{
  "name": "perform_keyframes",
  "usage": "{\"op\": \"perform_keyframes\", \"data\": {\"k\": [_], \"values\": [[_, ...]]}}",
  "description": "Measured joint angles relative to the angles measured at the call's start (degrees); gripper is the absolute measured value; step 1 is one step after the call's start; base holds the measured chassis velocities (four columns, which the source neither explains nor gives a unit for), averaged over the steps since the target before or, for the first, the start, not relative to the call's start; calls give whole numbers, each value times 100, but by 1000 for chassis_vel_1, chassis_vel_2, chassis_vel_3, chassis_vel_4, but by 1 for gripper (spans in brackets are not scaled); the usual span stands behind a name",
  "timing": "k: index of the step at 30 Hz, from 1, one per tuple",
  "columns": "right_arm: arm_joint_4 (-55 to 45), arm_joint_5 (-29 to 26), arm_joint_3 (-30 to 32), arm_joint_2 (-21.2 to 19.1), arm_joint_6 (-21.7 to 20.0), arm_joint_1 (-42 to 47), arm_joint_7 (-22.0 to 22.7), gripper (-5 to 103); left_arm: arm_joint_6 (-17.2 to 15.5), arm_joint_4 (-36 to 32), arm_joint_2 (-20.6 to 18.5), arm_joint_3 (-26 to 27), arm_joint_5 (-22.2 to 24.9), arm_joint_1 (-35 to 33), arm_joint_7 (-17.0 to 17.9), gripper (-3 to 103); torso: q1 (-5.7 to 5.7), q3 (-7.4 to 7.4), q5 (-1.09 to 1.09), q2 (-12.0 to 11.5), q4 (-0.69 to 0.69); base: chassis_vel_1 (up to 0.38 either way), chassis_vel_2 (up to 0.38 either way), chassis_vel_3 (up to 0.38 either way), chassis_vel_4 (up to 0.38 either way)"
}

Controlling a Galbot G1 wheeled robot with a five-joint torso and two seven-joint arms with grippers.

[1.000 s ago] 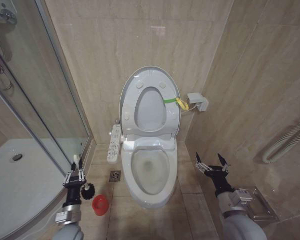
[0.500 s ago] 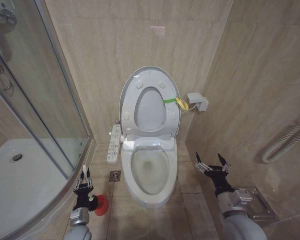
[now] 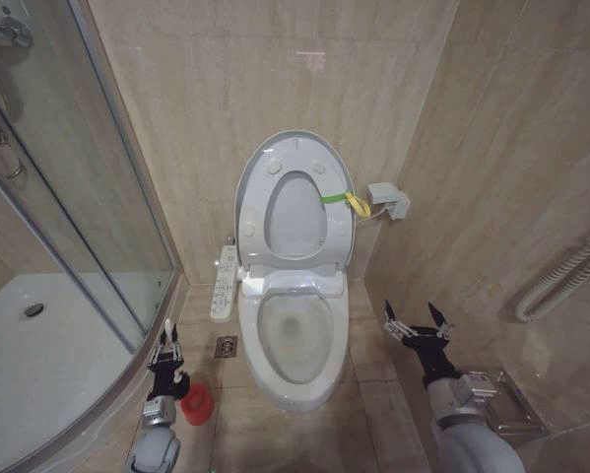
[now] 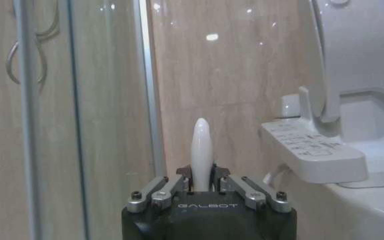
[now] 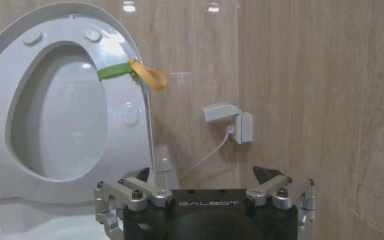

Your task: Open the toilet lid, clean the toilet bowl with a toilet brush, close the toilet lid, and flush.

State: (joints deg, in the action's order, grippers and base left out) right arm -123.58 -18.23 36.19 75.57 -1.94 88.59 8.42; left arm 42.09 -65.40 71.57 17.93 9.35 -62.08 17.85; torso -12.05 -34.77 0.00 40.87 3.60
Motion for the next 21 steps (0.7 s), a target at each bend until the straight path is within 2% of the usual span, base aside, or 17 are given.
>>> {"op": "perform_keyframes", "data": {"k": [9, 21], "values": [[0, 0, 0, 0, 0, 0, 0, 100, 457, 498, 103, -246, 8, 264, -32, 20, 0, 0, 0, 0, 0, 0, 0, 0, 0], [0, 0, 0, 0, 0, 0, 0, 100, 478, 777, 191, -363, -8, 281, -22, 20, 1, 0, 0, 0, 0, 0, 0, 0, 0]]}}
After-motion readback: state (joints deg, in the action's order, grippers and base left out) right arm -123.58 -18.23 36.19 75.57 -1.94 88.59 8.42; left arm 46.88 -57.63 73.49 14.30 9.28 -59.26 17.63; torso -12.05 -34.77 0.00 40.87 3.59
